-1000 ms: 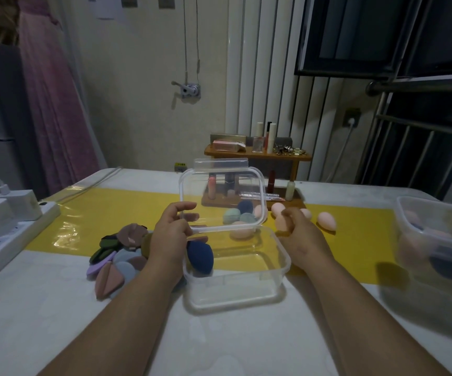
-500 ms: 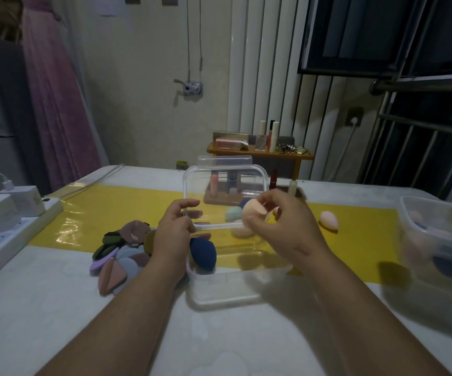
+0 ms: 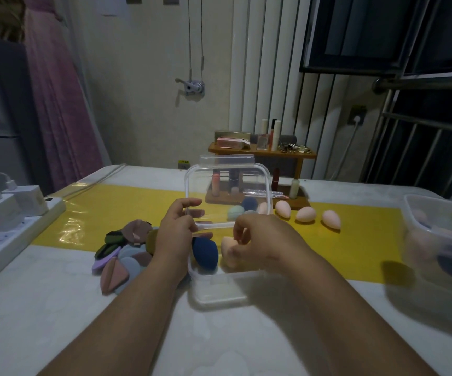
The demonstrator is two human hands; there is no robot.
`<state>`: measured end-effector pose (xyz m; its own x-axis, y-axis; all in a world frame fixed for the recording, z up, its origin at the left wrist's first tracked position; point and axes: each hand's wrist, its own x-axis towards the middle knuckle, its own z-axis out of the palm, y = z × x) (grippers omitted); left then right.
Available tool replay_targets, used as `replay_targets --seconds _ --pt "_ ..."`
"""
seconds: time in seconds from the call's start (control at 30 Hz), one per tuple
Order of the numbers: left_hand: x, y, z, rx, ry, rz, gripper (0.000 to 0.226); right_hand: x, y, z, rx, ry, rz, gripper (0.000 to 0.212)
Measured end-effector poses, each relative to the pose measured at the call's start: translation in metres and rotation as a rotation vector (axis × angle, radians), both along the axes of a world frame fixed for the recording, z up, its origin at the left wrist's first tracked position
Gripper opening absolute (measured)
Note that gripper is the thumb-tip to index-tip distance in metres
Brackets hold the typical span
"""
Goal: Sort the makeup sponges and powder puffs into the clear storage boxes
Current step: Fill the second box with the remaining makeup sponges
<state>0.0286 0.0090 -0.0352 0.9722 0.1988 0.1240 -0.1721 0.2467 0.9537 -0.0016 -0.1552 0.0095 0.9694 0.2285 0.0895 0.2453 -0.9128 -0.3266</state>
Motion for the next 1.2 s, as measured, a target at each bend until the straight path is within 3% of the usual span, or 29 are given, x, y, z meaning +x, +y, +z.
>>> replay_targets --seconds 0.4,0.73,0.97,1.2 --pt "0.002 0.001 -0.003 0.000 0.001 -0.004 0.053 0.004 0.005 -0.002 -0.026 0.015 0.022 0.016" --pt "0.000 0.000 0.000 0.008 -0.007 -0.009 0.052 0.001 0.000 -0.001 0.048 -0.014 -0.024 0.030" --pt "0.003 0.002 -0.001 0.013 -0.005 0.002 0.052 0.008 -0.018 -0.004 0.359 -0.211 -0.113 0.011" --pt "0.004 0.009 0.000 0.016 -0.009 0.038 0.053 0.025 -0.050 -0.017 0.543 -0.284 -0.279 0.014"
